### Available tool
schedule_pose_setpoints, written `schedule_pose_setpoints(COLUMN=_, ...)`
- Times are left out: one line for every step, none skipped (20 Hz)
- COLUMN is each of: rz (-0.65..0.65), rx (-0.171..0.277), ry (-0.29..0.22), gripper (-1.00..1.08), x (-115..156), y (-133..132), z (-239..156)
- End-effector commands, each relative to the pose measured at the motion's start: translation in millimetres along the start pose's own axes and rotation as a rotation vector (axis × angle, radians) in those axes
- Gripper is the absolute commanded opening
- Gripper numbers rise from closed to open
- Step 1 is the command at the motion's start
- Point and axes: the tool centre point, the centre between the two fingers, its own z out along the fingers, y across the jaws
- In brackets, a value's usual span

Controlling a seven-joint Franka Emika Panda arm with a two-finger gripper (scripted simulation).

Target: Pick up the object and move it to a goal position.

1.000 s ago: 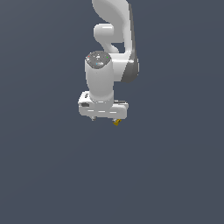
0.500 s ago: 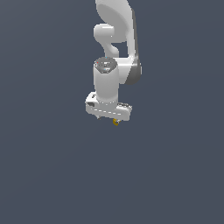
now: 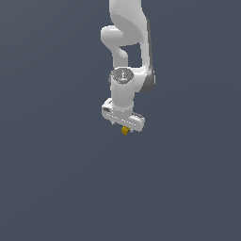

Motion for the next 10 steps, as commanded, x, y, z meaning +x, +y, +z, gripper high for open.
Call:
schedule_pose_setpoints(rz=0.057, rx=-0.002, ry=-0.002, gripper=1.00, x=-11.3, y=-0.9, z=8.5)
schedule_pose_setpoints(rz=0.076, rx=-0.002, ry=-0.002, gripper=1.00, x=-15.3, y=-1.1, z=11.4)
schedule_pose_setpoints(rz=0.095, rx=-0.003, ry=-0.003, gripper=1.00, x=-19.1, y=-1.3, z=14.1)
schedule_pose_setpoints(rz=0.112, rx=-0.004, ry=-0.003, gripper=1.00, x=-22.7, y=-1.4, z=16.7)
schedule_pose_setpoints(rz=0.128, rx=-0.005, ry=-0.004, gripper=1.00, x=-26.0, y=-1.4, z=19.0)
schedule_pose_setpoints(rz=0.143, rx=-0.005, ry=-0.004, gripper=1.00, x=-29.1, y=-1.5, z=21.1)
schedule_pose_setpoints(rz=0.157, rx=-0.006, ry=-0.004, gripper=1.00, x=-32.0, y=-1.4, z=23.1)
schedule_pose_setpoints(rz=0.170, rx=-0.006, ry=-0.005, gripper=1.00, x=-34.6, y=-1.4, z=24.8)
schedule_pose_setpoints(rz=0.181, rx=-0.007, ry=-0.005, gripper=1.00, x=-36.9, y=-1.3, z=26.4)
schedule_pose_setpoints(rz=0.191, rx=-0.008, ry=-0.005, gripper=1.00, x=-39.1, y=-1.3, z=27.8)
